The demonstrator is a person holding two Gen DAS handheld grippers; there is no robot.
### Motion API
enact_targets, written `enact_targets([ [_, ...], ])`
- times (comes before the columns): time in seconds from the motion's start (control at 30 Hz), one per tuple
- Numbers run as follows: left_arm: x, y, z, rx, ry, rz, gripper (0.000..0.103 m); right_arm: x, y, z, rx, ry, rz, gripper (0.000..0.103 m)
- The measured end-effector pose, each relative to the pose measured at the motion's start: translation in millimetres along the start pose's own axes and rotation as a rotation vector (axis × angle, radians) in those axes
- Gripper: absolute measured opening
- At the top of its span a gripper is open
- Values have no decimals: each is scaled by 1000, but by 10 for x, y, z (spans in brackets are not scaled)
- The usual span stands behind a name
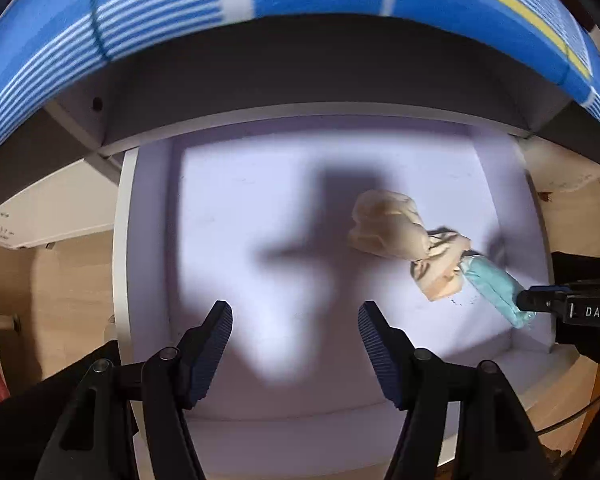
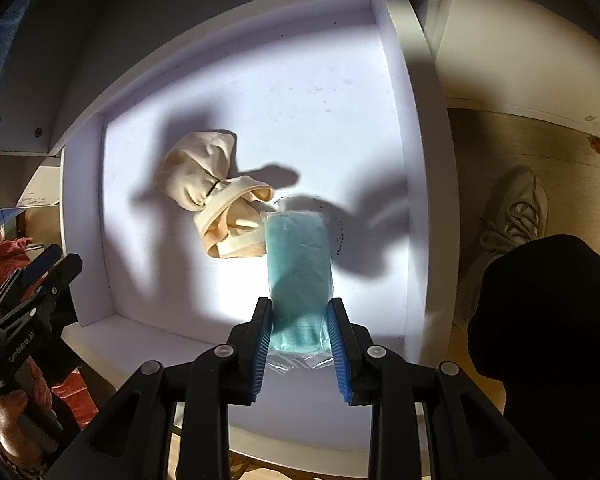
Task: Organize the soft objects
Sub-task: 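Move the left tool back over the drawer above the cream garment, then lift the teal packet out of the drawer toward the gold box with the right gripper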
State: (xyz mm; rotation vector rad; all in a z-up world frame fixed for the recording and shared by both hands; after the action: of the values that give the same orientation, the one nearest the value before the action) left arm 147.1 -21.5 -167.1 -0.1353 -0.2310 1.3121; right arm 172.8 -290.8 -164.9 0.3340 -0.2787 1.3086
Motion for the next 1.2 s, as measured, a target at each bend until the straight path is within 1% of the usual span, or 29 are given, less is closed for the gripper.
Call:
enact_targets([
  [0.2,-38,11,-12,-7,-11,-8,66,116,61,-293,76,65,68,29],
  [0.37,-57,22,-10,-12,-16,-22,66,199,92,-589,140,168,140,29],
  [0.4,-59,22,-15,-11,-17,-24,66,202,93,-615,145,179,141,31],
  [0.43,-63,21,-22,-9,-19,-28,66,207,91,-638,146,195,139,36],
  [0.47,-63,21,-21,-9,-20,-28,66,210,89,-645,143,207,135,50],
  [0.5,-61,17,-26,-8,-20,-27,66,217,90,-646,138,219,135,60],
  [0.53,-60,14,-34,-6,-21,-26,66,230,91,-652,137,229,141,62],
  [0.67,-64,6,-75,6,-23,-19,66,246,125,-747,164,245,151,61],
  [0.7,-68,5,-85,9,-24,-21,66,247,146,-772,171,250,152,60],
  [0.73,-72,6,-90,11,-23,-21,66,263,151,-791,171,262,166,56],
  [0.8,-80,7,-94,11,-20,-22,66,266,180,-796,169,283,188,55],
  [0.83,-80,7,-99,12,-19,-23,66,287,188,-808,168,288,196,53],
  [0.9,-77,6,-103,12,-23,-24,66,349,215,-877,183,272,200,35],
  [1.0,-72,6,-118,19,-23,-18,66,371,242,-903,186,274,198,34],
  [1.2,-57,25,-166,42,-14,1,66,350,212,-766,144,221,149,30],
])
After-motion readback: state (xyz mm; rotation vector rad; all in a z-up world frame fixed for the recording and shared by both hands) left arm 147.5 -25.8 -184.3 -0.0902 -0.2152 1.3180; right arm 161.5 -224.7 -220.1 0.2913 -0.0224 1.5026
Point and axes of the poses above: each gripper's, at about its wrist camera, not at the fingertips, and z roughly against the way its jaws point, x to its left, y to its underside, the point moved 4 cm from there along -z, roughly the way its jaws point, and after that the axes turned 5 degrees about -y, right-handed, at the moved point
